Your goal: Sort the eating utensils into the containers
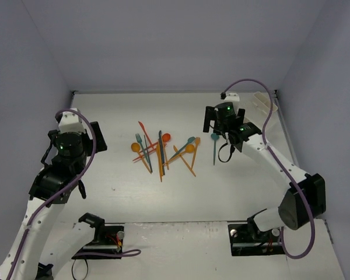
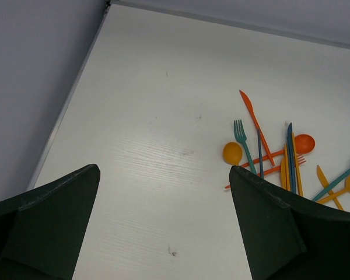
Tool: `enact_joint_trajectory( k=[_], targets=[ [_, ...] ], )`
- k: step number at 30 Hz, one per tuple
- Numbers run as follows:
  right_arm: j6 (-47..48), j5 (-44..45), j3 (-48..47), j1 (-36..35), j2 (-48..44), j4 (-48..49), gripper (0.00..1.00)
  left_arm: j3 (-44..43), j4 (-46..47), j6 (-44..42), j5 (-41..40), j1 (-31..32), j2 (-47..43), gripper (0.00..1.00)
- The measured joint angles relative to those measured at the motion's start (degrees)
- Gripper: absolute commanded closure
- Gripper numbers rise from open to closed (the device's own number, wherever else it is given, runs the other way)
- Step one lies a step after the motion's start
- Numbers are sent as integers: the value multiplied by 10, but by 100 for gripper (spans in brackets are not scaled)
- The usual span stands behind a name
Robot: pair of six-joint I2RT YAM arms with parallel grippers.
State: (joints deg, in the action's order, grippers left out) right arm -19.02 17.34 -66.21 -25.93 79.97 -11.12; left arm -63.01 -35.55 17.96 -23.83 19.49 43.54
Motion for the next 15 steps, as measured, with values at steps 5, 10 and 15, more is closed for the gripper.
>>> enact_joint_trajectory(
  k=[5, 10, 15],
  targets=[
    [-40, -2, -36, -5, 94, -7, 1, 3, -7, 1, 0, 0, 6, 9],
    [-67, -3, -44, -5, 175, -9, 17, 3, -8, 1, 0, 0, 9, 9],
    [-81, -11, -45, 0, 233, -9, 34, 7, -11, 1, 5, 0, 9, 9]
  ],
)
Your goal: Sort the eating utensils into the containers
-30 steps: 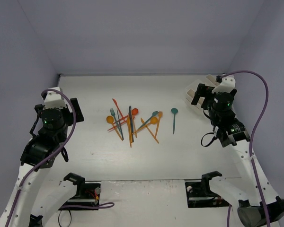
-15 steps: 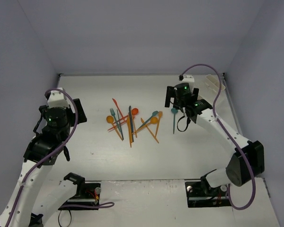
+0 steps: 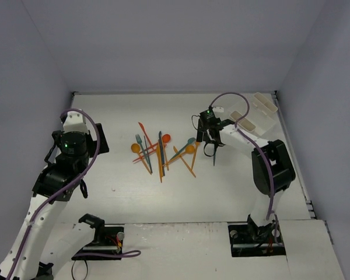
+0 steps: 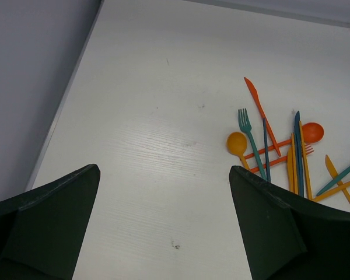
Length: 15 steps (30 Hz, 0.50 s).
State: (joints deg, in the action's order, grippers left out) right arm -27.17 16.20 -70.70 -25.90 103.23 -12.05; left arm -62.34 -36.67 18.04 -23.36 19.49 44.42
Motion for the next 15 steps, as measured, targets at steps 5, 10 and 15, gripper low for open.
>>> enact_joint_trajectory(
  k=[5, 10, 15],
  targets=[
    [1, -15, 0, 27, 37, 2, 44, 4, -4, 0, 8, 0, 2, 9],
    [6, -33, 0, 53, 57, 12, 47, 5, -4, 0, 13, 0, 4, 9],
    [19, -54, -1, 64, 76, 27, 58, 10, -4, 0, 19, 0, 9, 9]
  ],
)
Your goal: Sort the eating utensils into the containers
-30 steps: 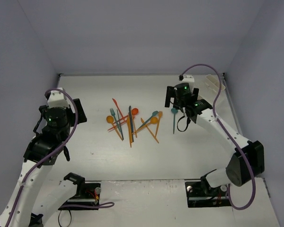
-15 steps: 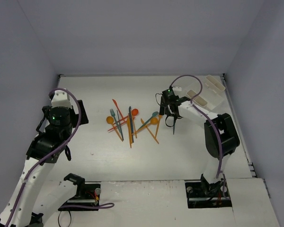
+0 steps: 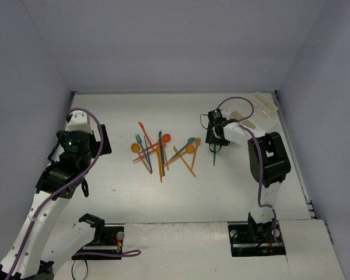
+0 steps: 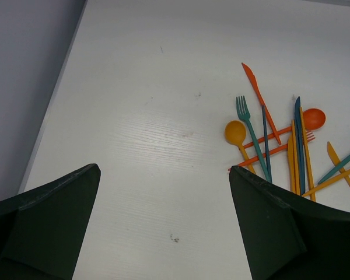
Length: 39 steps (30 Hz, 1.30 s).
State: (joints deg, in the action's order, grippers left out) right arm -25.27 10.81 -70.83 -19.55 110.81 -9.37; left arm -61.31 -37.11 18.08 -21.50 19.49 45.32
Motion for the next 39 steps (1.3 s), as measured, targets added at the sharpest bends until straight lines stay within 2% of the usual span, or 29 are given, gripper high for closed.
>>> enact_joint_trajectory(
  k=[3, 10, 18, 25, 32, 39],
  targets=[
    [10, -10, -6, 1, 7, 9, 67, 1, 0, 0, 3, 0, 5, 9],
    [44, -29, -19, 0, 22, 30, 100, 2, 0, 2, 5, 0, 7, 9],
    [125, -40, -45, -7, 11, 17, 100, 2, 0, 2, 5, 0, 7, 9],
    [260, -78, -156, 5, -86, 23, 100, 2, 0, 2, 4, 0, 8, 9],
    [358, -151, -186, 127, -190, 157, 100, 2, 0, 2, -10, 0, 11, 9],
    [368, -220, -164, 245, -164, 298, 100, 8, 4, 0, -25, 0, 13, 9]
  ],
)
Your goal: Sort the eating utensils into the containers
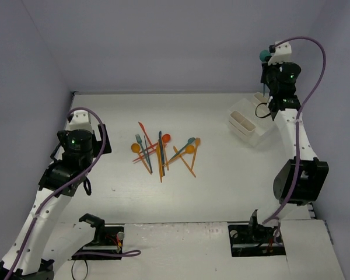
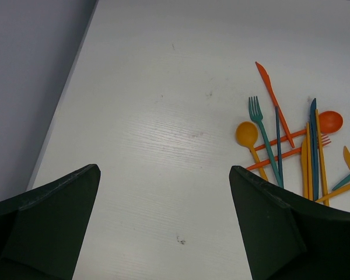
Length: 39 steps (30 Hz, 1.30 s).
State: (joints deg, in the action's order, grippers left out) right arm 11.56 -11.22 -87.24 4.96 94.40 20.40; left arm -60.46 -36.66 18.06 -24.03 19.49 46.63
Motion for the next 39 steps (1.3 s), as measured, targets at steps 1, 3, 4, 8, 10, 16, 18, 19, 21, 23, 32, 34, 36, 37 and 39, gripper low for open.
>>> enact_joint_trajectory(
  k=[1, 3, 4, 8, 10, 16, 18, 19, 21, 23, 32, 34, 36, 37, 39],
  targets=[
    [-1, -12, 0, 10, 11, 15, 100, 3, 2, 0, -2, 0, 1, 9],
    [-5, -36, 0, 28, 35, 44, 100, 9, 8, 0, -4, 0, 3, 9],
    [-9, -48, 0, 36, 47, 61, 100, 12, 11, 0, -5, 0, 6, 9],
    [-26, -88, 0, 61, 95, 117, 100, 22, 31, 0, -8, 0, 16, 9],
    [-31, -108, -3, 72, 117, 137, 100, 33, 44, 0, -11, 0, 15, 9],
    [-42, -145, -34, 90, 177, 168, 100, 66, 89, -1, -20, 0, -2, 9],
    [-47, -155, -39, 94, 189, 176, 100, 74, 101, -1, -23, 0, -5, 9],
    [-50, -160, -42, 95, 195, 183, 100, 76, 105, -1, -24, 0, -4, 9],
    [-55, -169, -44, 96, 207, 193, 100, 77, 111, -1, -25, 0, 1, 9],
    [-57, -177, -44, 96, 216, 199, 99, 77, 115, -1, -25, 0, 11, 9],
    [-69, -194, -43, 96, 246, 226, 97, 77, 116, -1, -16, 0, 39, 9],
    [-70, -198, -42, 96, 247, 231, 96, 77, 116, -1, -15, 0, 37, 9],
    [-71, -201, -40, 96, 248, 236, 96, 77, 116, -1, -15, 0, 32, 9],
    [-71, -202, -38, 97, 248, 239, 96, 77, 116, -1, -14, 0, 29, 9],
    [-71, -207, -34, 96, 249, 244, 96, 77, 116, -1, -13, 0, 22, 9]
  ],
)
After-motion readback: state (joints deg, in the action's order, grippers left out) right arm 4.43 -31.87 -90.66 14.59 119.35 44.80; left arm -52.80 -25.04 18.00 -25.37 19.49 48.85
